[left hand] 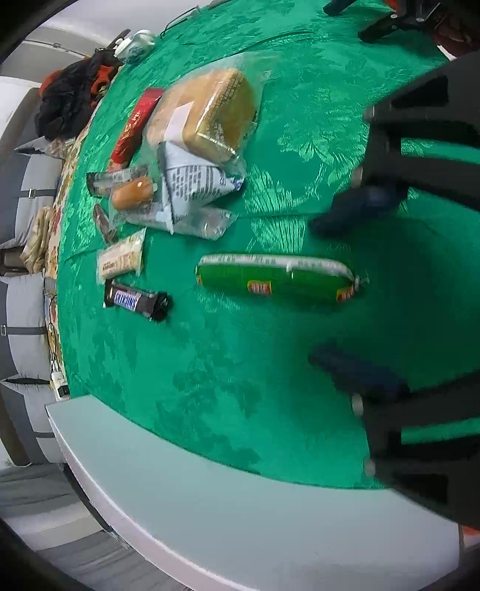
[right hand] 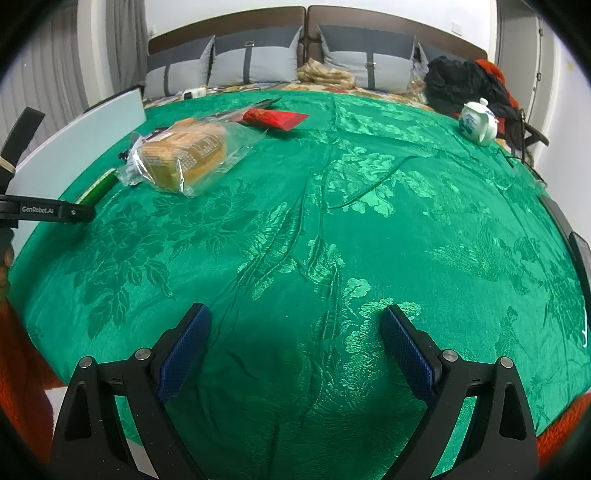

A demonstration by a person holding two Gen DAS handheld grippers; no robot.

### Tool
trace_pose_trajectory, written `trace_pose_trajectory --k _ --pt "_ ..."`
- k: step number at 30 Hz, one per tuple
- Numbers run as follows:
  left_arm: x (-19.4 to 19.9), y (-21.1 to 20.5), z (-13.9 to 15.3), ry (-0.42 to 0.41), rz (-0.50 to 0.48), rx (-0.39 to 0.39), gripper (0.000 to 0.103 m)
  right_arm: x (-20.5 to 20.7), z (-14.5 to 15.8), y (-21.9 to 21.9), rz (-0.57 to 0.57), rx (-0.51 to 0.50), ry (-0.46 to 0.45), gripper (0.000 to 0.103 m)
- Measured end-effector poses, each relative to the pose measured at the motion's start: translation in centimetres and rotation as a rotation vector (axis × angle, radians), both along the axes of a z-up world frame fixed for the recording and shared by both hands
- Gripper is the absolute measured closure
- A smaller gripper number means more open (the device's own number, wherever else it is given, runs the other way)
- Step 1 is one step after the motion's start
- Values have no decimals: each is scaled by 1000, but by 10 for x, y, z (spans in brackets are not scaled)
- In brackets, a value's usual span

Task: Organize snacks
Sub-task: 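Lower the left tool over the green sausage stick and close on it, then lift the green sausage with the left tool while the right tool grasps the bread bag, then carry the green sausage and bread bag into the white box and release both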

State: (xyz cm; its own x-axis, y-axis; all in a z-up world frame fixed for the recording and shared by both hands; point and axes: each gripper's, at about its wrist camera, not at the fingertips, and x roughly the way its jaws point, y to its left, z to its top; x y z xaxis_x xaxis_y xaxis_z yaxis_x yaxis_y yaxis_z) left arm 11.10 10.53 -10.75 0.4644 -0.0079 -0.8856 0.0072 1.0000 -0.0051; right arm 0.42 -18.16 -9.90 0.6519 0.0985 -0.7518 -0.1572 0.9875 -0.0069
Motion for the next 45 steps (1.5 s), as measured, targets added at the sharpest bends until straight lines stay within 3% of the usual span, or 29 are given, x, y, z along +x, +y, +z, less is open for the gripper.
trace_pose_trajectory --k 2,7,10,11,14,17,19,21,26,29,30,38,43,45 --pt "-1 3 2 4 -9 -7 77 0 0 0 0 0 -1 7" --pt "-2 -1 2 5 -66 14 80 1 1 -1 20 4 24 8" --pt "-7 -8 1 -8 -95 58 79 8 15 -5 99 93 71 9" --pt "-7 -11 1 -14 -107 83 76 12 25 -6 117 130 59 9" --pt "-1 -15 1 -23 -145 138 46 43 57 7 241 122 10 9" --pt "7 -13 1 -26 -156 116 44 94 81 41 432 75 42 9" --pt "14 -5 0 -13 -138 51 51 128 84 72 576 14 98 9" --pt "19 1 1 -8 -117 -9 76 156 76 101 680 -79 150 9" --pt "24 3 1 -10 -127 -12 80 205 14 148 781 -215 393 9" --pt "20 6 1 -26 -107 -22 81 201 6 150 715 -177 379 15" --pt "19 9 1 -30 -89 -42 81 197 9 145 685 -148 368 29" --pt "-1 23 9 -46 28 -235 81 133 47 60 423 178 267 30" --pt "-12 14 32 -81 6 -272 81 117 49 30 263 213 209 30" --pt "-17 13 46 -109 -2 -285 81 113 53 14 206 287 202 30"
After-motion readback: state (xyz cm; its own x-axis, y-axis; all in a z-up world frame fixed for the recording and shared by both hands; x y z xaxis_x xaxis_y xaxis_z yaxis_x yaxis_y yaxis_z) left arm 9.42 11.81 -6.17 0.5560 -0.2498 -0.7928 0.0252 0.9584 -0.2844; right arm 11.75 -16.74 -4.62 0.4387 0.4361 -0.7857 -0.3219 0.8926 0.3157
